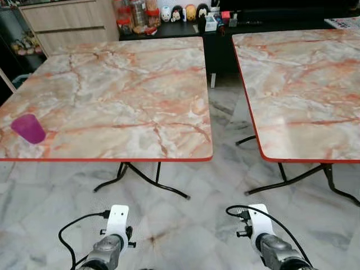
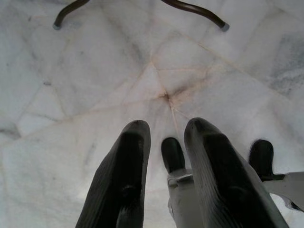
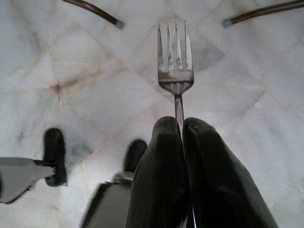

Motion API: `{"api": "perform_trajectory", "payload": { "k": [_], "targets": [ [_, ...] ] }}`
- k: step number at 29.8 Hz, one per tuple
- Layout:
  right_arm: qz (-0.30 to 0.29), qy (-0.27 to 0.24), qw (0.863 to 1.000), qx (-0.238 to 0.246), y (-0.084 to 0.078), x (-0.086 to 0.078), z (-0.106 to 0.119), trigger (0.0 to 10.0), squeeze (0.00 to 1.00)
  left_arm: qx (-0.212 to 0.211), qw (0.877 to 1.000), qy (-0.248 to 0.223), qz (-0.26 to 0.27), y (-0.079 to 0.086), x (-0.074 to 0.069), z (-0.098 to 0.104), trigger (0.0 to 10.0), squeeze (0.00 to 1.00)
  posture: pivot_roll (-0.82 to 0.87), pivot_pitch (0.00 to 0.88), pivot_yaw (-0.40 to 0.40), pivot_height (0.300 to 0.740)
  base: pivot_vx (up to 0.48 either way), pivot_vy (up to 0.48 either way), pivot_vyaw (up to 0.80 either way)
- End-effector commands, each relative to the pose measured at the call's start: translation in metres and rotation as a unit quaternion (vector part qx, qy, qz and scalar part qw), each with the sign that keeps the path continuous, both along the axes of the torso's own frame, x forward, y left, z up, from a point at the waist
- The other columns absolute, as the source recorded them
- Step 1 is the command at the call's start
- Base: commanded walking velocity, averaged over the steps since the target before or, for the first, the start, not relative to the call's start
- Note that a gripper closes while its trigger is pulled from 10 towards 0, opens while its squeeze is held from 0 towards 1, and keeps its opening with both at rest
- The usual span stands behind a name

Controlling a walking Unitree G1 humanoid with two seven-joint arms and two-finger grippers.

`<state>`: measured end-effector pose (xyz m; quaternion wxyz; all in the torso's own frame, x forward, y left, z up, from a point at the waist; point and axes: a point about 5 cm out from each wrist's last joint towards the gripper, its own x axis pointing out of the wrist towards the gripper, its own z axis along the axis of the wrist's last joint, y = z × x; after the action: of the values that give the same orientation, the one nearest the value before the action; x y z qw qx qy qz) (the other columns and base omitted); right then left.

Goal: Setting the table

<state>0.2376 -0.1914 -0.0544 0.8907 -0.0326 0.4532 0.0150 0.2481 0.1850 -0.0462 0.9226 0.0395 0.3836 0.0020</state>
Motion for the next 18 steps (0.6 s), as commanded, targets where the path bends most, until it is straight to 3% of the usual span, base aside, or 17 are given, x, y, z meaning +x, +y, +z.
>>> {"api": "perform_trajectory", "payload": {
  "k": [1, 13, 18],
  "targets": [
    [-0.004, -0.008, 1.0, -0.004, -0.0032, 0.0026, 0.0023, 10.0, 0.0, 0.006, 1.0, 0.009, 0.0, 0.0016, -0.0038, -0.0027, 10.0, 0.0, -0.04, 0.08, 0.066, 0.74, 0.0, -0.262, 0.0],
    [-0.004, 0.0, 1.0, -0.015, -0.004, -0.0001, 0.0004, 10.0, 0.0, 0.006, 1.0, 0.012, 0.0, 0.0017, -0.0048, -0.0034, 10.0, 0.0, -0.04, 0.07, 0.065, 0.74, 0.0, -0.255, 0.0],
    [0.006, -0.001, 1.0, -0.016, -0.0031, -0.0002, 0.0003, 10.0, 0.0, 0.004, 1.0, 0.014, 0.003, 0.002, -0.0056, -0.004, 10.0, 0.0, -0.04, 0.063, 0.066, 0.74, 0.0, 0.0, 0.0]
  ]
}}
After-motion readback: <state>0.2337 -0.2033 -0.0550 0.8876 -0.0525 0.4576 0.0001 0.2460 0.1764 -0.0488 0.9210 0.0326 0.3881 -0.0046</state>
